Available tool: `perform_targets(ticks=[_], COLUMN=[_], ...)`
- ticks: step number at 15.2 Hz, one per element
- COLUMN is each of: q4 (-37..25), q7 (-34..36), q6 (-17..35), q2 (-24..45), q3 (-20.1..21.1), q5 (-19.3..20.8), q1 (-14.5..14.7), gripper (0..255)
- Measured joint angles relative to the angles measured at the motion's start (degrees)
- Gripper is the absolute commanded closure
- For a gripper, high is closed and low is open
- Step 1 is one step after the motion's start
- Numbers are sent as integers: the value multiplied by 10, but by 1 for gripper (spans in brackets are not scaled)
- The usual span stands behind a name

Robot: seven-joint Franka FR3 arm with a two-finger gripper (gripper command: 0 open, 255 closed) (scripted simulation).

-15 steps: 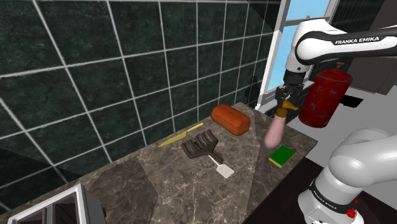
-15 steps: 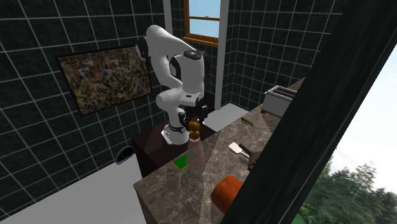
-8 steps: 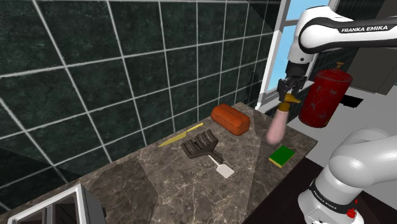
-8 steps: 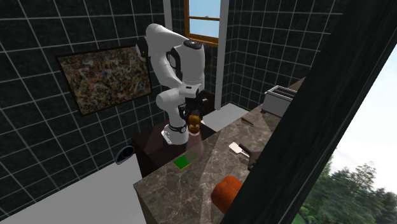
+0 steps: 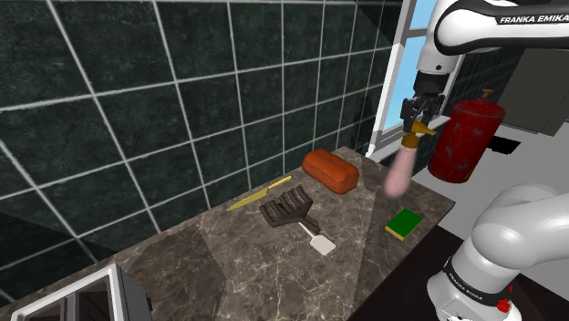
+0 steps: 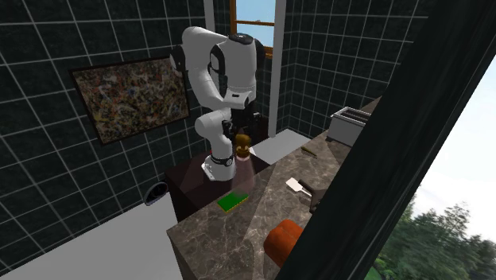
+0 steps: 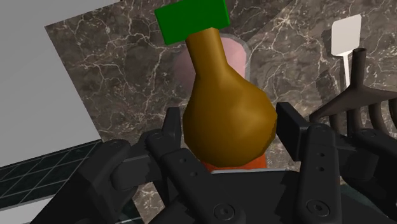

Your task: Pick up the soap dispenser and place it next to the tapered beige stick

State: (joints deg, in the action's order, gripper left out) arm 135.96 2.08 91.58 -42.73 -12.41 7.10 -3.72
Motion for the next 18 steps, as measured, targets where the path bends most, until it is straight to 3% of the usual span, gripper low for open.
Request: perform_targets(ticks=[18], q4=[-169], q7=[-5], q6=[-128], q2=[41], q3=[9], q5=[-12], q1=[7], gripper=[255])
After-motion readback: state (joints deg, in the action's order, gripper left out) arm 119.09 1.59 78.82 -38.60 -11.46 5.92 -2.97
